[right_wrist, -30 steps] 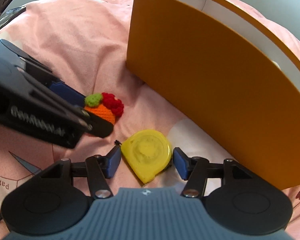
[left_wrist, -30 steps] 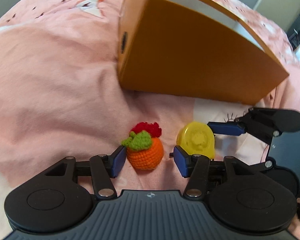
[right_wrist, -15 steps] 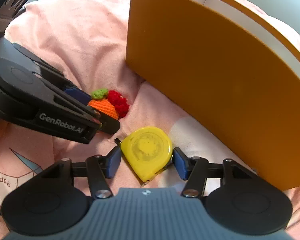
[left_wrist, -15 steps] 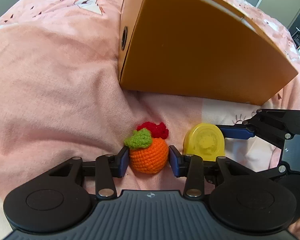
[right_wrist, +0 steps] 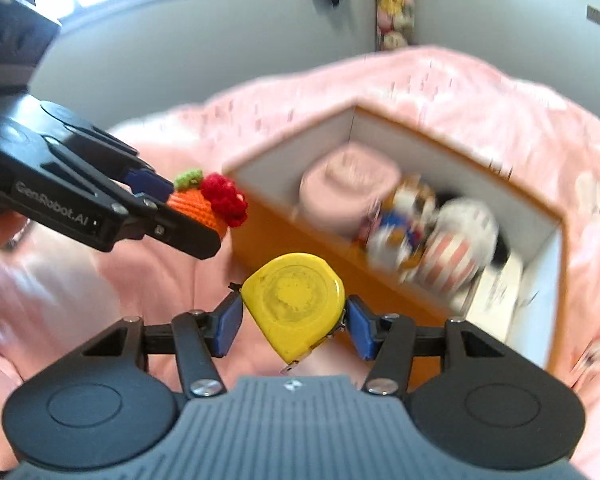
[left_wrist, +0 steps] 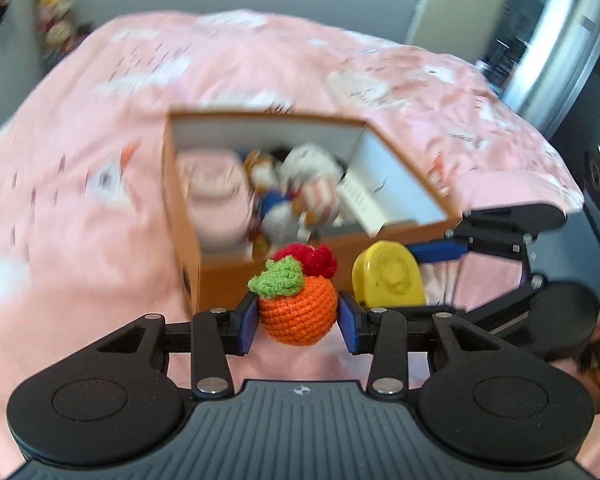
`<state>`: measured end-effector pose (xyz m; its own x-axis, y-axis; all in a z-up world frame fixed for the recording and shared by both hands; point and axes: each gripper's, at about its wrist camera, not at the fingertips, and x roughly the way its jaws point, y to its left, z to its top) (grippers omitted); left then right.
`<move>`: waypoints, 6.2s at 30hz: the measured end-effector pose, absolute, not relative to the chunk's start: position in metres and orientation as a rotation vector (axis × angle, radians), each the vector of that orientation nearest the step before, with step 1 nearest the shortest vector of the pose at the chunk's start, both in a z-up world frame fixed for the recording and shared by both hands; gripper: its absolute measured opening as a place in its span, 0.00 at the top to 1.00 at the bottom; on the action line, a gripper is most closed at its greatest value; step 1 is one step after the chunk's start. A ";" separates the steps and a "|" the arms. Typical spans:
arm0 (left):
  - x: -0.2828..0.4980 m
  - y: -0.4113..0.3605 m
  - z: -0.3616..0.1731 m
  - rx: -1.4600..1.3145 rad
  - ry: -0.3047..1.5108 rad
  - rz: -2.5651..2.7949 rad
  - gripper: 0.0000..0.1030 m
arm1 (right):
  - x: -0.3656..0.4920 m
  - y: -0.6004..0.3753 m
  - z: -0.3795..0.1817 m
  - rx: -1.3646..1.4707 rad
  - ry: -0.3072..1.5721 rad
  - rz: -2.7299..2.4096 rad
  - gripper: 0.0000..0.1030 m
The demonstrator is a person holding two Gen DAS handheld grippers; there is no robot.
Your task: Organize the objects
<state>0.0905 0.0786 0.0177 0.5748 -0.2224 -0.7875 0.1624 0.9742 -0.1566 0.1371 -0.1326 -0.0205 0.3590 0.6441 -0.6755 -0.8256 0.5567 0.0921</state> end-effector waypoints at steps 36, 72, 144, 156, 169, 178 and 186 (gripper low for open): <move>0.244 0.056 -0.024 0.295 1.333 -0.286 0.44 | 0.281 -0.106 -0.055 -0.071 1.010 0.962 0.44; 0.144 0.151 -0.018 -0.374 0.910 0.095 0.44 | 0.303 -0.041 -0.099 0.127 1.376 1.088 0.49; 0.060 0.012 -0.029 -0.075 0.569 0.207 0.09 | 0.122 -0.205 -0.029 -0.032 0.534 0.333 0.01; 0.062 0.014 -0.033 -0.086 0.594 0.203 0.09 | 0.126 -0.200 -0.041 -0.058 0.560 0.334 0.01; 0.060 0.015 -0.032 -0.087 0.594 0.208 0.09 | 0.122 -0.198 -0.038 -0.065 0.549 0.341 0.01; 0.060 0.019 -0.033 -0.099 0.601 0.209 0.09 | 0.123 -0.196 -0.040 -0.069 0.560 0.342 0.01; 0.060 0.020 -0.034 -0.106 0.602 0.201 0.09 | 0.123 -0.196 -0.041 -0.069 0.561 0.341 0.01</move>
